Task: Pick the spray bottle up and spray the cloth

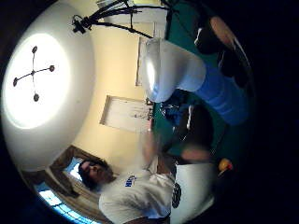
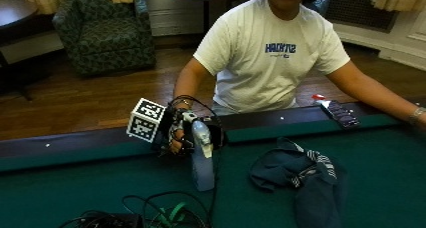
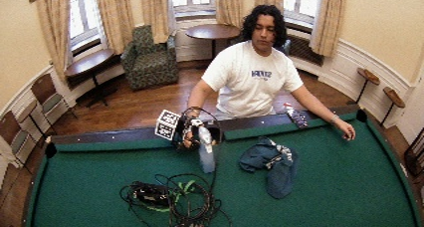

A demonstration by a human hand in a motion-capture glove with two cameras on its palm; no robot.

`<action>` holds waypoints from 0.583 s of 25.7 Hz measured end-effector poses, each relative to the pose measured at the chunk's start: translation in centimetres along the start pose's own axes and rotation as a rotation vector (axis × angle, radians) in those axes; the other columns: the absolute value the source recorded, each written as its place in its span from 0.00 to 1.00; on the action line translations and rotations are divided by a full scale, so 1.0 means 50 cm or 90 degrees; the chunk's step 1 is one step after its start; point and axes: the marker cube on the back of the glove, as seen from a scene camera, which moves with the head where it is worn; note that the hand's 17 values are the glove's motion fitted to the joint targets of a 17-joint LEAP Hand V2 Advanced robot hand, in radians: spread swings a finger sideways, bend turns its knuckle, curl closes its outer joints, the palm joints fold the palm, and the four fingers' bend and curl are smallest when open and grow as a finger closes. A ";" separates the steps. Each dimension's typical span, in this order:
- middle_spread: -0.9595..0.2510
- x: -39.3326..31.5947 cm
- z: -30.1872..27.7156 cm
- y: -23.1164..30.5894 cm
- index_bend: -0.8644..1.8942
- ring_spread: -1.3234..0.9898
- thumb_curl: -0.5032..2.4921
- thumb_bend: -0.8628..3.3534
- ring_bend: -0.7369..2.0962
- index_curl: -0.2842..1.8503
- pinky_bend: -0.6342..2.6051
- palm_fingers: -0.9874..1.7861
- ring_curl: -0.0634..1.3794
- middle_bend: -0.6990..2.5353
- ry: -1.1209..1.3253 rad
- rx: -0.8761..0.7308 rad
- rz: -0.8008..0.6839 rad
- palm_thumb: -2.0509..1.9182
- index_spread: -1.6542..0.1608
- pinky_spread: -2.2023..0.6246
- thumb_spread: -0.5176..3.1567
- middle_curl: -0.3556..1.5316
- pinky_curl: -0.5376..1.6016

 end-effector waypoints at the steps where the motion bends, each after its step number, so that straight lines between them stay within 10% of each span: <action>1: 0.60 -0.001 0.002 -0.001 0.37 0.48 0.39 0.20 0.52 0.32 0.38 0.65 0.42 0.35 0.002 -0.004 0.000 0.76 0.74 0.71 0.30 0.51 0.50; 15: 0.67 -0.010 0.064 -0.061 0.34 0.50 0.35 0.19 0.44 0.30 0.34 0.50 0.35 0.27 -0.037 -0.028 -0.011 0.72 0.71 0.79 0.39 0.43 0.46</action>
